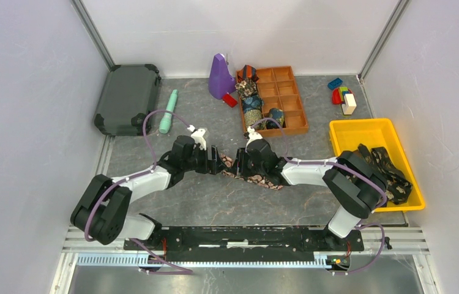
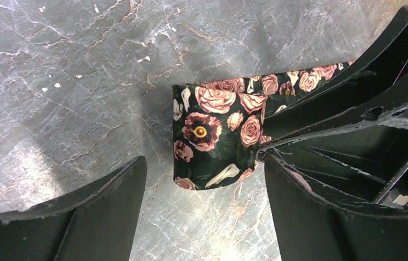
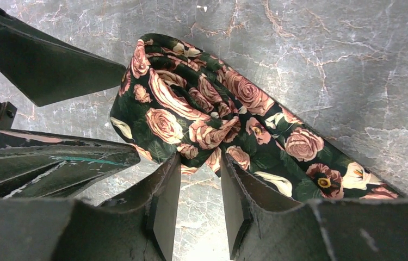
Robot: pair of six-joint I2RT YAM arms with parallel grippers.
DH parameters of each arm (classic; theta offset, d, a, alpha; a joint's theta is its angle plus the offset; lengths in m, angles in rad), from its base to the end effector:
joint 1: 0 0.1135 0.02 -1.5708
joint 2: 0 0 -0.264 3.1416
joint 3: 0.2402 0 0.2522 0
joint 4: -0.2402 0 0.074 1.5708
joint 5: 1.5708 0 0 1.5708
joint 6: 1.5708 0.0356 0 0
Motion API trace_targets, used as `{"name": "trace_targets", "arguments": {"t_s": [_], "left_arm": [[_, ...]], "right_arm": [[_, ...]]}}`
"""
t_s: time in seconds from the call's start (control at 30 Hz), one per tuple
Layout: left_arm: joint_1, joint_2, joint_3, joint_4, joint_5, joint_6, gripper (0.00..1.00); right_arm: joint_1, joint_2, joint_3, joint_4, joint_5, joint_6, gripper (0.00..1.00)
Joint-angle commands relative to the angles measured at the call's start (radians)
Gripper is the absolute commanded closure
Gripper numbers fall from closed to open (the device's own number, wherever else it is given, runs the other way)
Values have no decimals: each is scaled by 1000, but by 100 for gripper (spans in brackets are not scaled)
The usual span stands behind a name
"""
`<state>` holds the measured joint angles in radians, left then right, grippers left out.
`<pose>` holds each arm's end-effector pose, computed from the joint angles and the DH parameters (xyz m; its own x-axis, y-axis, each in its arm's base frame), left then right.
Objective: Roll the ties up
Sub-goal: Roll the tie at the center of the board.
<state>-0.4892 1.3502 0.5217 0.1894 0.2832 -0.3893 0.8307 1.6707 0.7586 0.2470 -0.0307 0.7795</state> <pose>0.2238 -0.1304 0.1666 -0.7335 -0.0223 -0.6793 0.4008 0.7930 -0.4588 0.2217 0.2444 0.1516 -0.8263 0.1372 -0.5463 -0.2440 0.7871 0.5666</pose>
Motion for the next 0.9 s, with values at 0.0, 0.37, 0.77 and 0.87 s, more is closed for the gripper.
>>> {"name": "trace_targets", "arguments": {"t_s": [0.0, 0.37, 0.77, 0.87], "left_arm": [[9, 26, -1, 78, 60, 62, 15], [9, 115, 13, 141, 141, 52, 20], [9, 170, 22, 209, 153, 43, 24], [9, 180, 32, 209, 146, 41, 27]], "right_arm": [[-11, 15, -7, 38, -13, -19, 61], [-30, 23, -15, 45, -32, -25, 62], [-48, 29, -18, 55, -57, -33, 63], [-51, 29, -18, 56, -62, -34, 63]]}}
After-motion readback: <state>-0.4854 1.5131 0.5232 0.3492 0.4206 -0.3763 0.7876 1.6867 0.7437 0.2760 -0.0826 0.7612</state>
